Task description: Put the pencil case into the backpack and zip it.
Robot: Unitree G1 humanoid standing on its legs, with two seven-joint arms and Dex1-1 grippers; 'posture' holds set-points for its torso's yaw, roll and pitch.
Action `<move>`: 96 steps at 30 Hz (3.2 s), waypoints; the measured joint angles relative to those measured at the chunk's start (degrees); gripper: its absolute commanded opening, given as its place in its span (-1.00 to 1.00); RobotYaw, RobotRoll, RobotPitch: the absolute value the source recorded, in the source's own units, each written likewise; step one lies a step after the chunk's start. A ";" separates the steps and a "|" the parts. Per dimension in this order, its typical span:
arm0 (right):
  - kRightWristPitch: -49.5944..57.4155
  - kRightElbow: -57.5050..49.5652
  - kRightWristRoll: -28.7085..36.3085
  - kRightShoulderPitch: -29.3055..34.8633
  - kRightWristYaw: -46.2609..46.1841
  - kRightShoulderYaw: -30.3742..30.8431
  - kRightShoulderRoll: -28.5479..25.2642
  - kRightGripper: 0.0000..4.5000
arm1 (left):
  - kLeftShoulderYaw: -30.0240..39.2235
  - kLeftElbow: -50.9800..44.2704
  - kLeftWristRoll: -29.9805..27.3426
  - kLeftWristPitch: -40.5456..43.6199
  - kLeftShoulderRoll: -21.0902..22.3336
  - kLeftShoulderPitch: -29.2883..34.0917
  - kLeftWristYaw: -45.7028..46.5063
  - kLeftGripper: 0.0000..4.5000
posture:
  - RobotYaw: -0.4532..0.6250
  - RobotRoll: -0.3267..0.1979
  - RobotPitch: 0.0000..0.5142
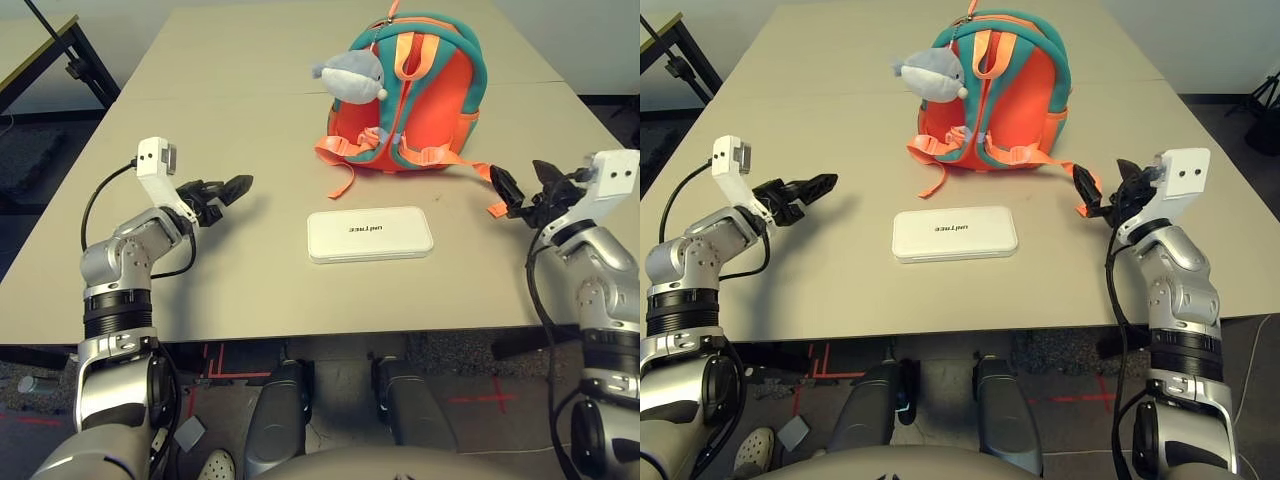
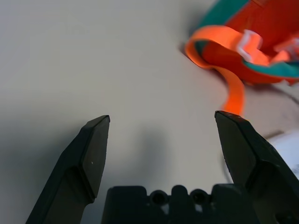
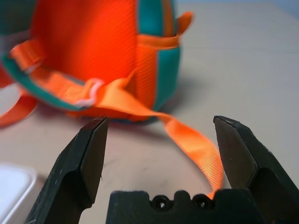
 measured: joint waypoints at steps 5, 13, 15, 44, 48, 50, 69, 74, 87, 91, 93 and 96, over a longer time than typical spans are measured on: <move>2.26 -4.43 -0.57 1.56 3.55 2.81 -2.12 0.97 | 0.51 -1.71 -4.93 11.22 -1.65 -0.99 0.91 1.00 | -0.36 0.25 -0.49; 3.41 -8.24 -2.88 4.07 7.60 7.31 -3.79 0.20 | 2.14 -2.03 -8.86 21.54 -4.21 -1.48 2.91 1.00 | -0.39 0.25 -0.51; 3.26 -8.25 -3.43 4.55 8.16 7.51 -4.00 -0.14 | 2.14 -1.88 -8.90 22.13 -4.29 -1.46 2.93 1.00 | -0.39 0.25 -0.52; -6.14 -3.97 -15.96 5.76 12.24 18.19 -4.80 -0.99 | 2.65 3.31 -9.12 24.59 -7.97 -2.00 2.17 1.00 | -0.38 0.25 -0.50; -6.27 -3.68 -15.99 5.09 12.12 18.21 -4.52 -0.99 | 2.58 3.29 -9.14 25.51 -7.84 -2.01 1.65 1.00 | -0.38 0.25 -0.48; -6.41 -3.61 -16.34 4.88 12.01 18.23 -4.31 -0.99 | 2.57 3.24 -9.25 26.31 -7.83 -2.00 1.36 1.00 | -0.38 0.25 -0.48; -7.09 -2.26 -17.82 4.52 11.86 18.31 -3.13 -0.99 | 2.11 3.44 -9.78 30.71 -8.35 -2.70 0.36 1.00 | -0.40 0.25 -0.45; -7.08 -2.16 -17.99 4.33 11.75 18.39 -2.62 -0.99 | 2.02 3.73 -9.59 30.43 -8.79 -3.18 0.63 1.00 | -0.40 0.25 -0.44; -3.40 -6.95 -18.43 3.25 10.50 22.39 2.71 -0.99 | 1.99 3.86 -9.09 30.10 -10.35 -3.50 1.16 1.00 | -0.40 0.25 -0.43; -1.98 -8.66 -18.46 2.56 10.04 23.39 4.20 -0.99 | 1.97 3.83 -9.04 29.93 -10.34 -3.49 1.13 1.00 | -0.39 0.25 -0.43; -1.74 -8.66 -18.46 2.38 9.96 23.39 4.16 -0.99 | 1.87 3.81 -9.03 29.76 -10.36 -3.49 1.12 1.00 | -0.39 0.25 -0.44; -1.73 -8.62 -18.46 2.34 10.05 23.38 3.89 -0.99 | 1.47 3.56 -8.83 28.97 -10.32 -3.32 1.06 1.00 | -0.38 0.25 -0.45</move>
